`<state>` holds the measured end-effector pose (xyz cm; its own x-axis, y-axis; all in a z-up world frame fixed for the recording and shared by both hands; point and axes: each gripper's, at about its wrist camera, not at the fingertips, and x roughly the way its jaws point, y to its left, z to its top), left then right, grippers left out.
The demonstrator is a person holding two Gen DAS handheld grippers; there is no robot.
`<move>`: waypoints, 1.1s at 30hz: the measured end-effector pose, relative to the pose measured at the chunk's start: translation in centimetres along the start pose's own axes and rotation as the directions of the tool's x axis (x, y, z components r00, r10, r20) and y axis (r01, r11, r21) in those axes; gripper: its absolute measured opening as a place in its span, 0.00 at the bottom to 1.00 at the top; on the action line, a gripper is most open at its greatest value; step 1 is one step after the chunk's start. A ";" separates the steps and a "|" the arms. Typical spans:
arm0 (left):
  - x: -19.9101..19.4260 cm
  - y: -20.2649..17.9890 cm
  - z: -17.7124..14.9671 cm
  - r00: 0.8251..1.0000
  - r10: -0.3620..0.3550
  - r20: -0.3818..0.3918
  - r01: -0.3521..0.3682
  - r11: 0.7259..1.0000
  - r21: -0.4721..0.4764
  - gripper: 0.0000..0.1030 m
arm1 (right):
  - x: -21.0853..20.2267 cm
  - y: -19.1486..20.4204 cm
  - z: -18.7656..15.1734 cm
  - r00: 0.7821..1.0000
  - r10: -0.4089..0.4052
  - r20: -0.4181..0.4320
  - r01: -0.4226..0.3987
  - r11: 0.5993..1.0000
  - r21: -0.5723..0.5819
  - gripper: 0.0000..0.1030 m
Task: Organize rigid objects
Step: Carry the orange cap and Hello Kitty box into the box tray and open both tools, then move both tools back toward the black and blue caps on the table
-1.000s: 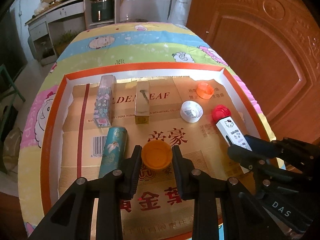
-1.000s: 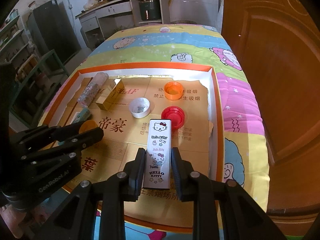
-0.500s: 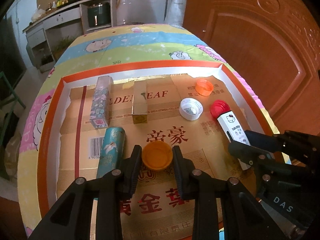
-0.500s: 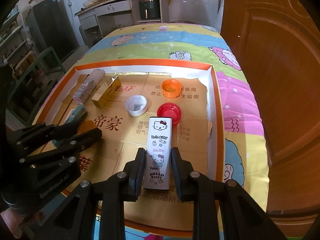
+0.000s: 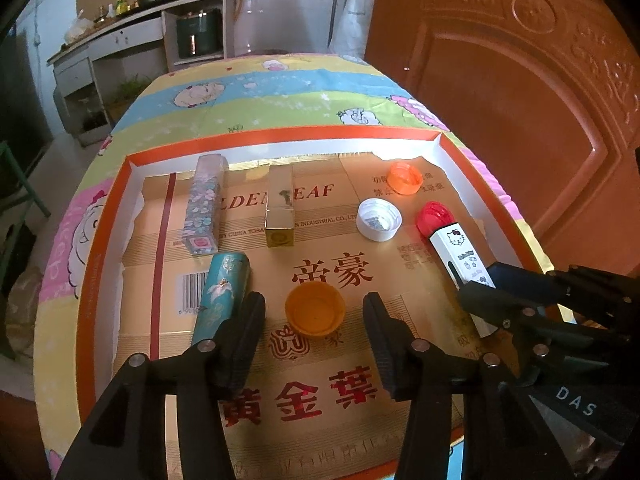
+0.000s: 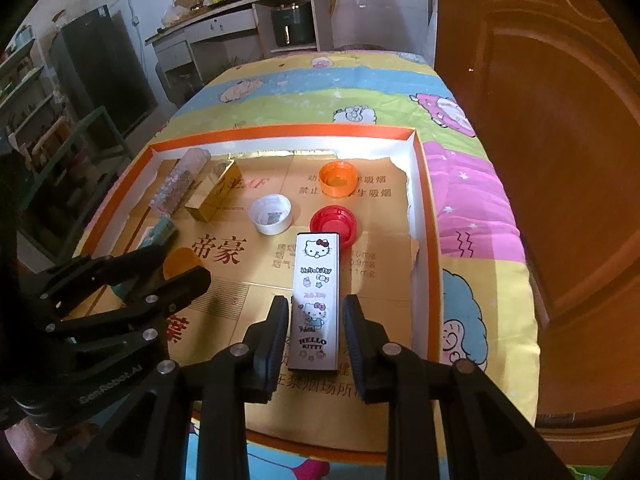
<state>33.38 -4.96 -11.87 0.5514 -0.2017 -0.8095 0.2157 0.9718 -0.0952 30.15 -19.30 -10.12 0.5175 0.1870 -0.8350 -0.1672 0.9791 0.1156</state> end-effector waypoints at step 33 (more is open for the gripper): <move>-11.3 1.8 -4.0 0.991 -0.006 0.131 0.013 0.998 -0.059 0.51 | -8.6 4.1 -4.0 0.994 0.034 0.103 -0.031 0.999 -0.027 0.27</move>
<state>24.30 -0.44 -5.18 0.6511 -0.2213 -0.7260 0.1750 0.9745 -0.1401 21.71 -17.23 -4.61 0.5952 0.2271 -0.7708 -0.2056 0.9703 0.1271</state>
